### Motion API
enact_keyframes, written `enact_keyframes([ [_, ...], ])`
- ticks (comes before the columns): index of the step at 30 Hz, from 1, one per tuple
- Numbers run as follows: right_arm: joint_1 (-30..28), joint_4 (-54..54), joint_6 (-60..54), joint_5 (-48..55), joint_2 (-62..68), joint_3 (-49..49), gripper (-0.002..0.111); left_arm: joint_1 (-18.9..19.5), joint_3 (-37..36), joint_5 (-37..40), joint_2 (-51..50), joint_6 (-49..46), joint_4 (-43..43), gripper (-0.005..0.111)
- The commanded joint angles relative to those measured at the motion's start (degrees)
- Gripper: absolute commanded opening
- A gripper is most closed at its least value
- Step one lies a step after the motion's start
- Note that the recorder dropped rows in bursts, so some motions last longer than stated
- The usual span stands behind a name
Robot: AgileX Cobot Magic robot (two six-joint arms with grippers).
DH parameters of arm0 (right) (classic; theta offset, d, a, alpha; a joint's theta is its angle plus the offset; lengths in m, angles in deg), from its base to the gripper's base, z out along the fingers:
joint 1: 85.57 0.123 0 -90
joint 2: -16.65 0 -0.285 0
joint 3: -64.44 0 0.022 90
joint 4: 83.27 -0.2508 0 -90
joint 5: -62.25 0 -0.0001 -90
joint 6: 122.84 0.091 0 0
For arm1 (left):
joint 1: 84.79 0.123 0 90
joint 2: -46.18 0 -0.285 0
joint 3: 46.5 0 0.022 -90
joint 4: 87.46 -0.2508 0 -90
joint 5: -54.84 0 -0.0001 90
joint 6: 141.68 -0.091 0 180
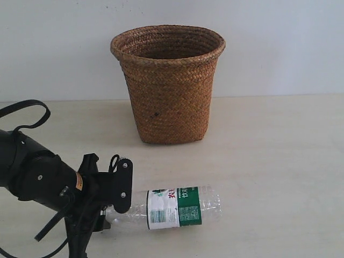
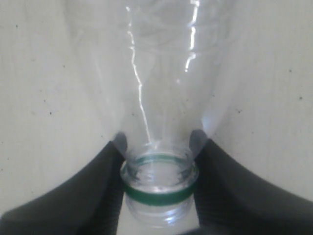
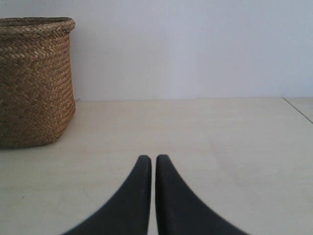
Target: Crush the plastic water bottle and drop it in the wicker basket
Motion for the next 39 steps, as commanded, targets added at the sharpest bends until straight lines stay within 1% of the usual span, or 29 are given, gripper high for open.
enact_keyframes([
  [1, -0.2, 0.3, -0.1, -0.4, -0.2, 0.0, 0.001, -0.3, 0.1, -0.7, 0.0, -0.4, -0.1, 0.004],
  [6, -0.2, 0.3, -0.1, -0.4, -0.2, 0.0, 0.001, -0.3, 0.1, -0.7, 0.0, -0.4, -0.1, 0.004],
  [8, -0.2, -0.4, 1.0, -3.1, -0.2, 0.0, 0.001, -0.3, 0.1, -0.7, 0.0, -0.4, -0.1, 0.004],
  [9, -0.2, -2.5, 2.9, -5.3, -0.2, 0.0, 0.001, -0.3, 0.1, -0.7, 0.0, -0.4, -0.1, 0.004],
  [13, -0.2, -19.2, 25.9, -11.7, -0.2, 0.0, 0.001, -0.3, 0.1, -0.7, 0.0, -0.4, -0.1, 0.004],
  [14, -0.2, -20.9, 29.2, -13.7, -0.2, 0.0, 0.001, -0.3, 0.1, -0.7, 0.0, -0.4, -0.1, 0.004],
  [16, -0.2, -20.8, 32.1, -16.5, -0.2, 0.0, 0.001, -0.3, 0.1, -0.6, 0.0, -0.4, -0.1, 0.004],
  [18, -0.1, -20.4, 33.8, -16.8, -0.2, 0.0, 0.001, -0.3, 0.1, -0.6, 0.0, -0.4, -0.1, 0.004],
  [20, 0.4, -16.2, 33.5, -12.8, 0.0, -1.6, 0.001, -0.3, 0.1, -0.6, 0.0, -0.4, -0.1, 0.004],
  [22, 1.9, -12.3, 32.9, -6.4, 0.9, -6.9, 0.001, -0.3, 0.1, -0.6, 0.0, -0.4, -0.1, 0.004],
  [25, 5.4, -11.7, 26.7, -2.8, 4.4, -14.4, 0.001, -0.3, 0.1, -0.7, 0.0, -0.4, -0.1, 0.004],
  [28, 9.9, -11.7, 20.0, 2.7, 11.3, -22.2, 0.001, -0.3, 0.1, -1.3, 0.0, -0.4, -0.1, 0.004],
  [33, 17.4, -11.8, 17.0, 8.0, 31.4, -30.3, 0.001, -0.3, 0.1, -2.5, 0.0, -0.4, 0.6, 0.004],
  [39, 26.4, -11.9, 14.6, 6.7, 55.3, -36.3, 0.001, -0.3, 0.1, -3.7, 0.0, -0.4, 1.8, 0.004],
])
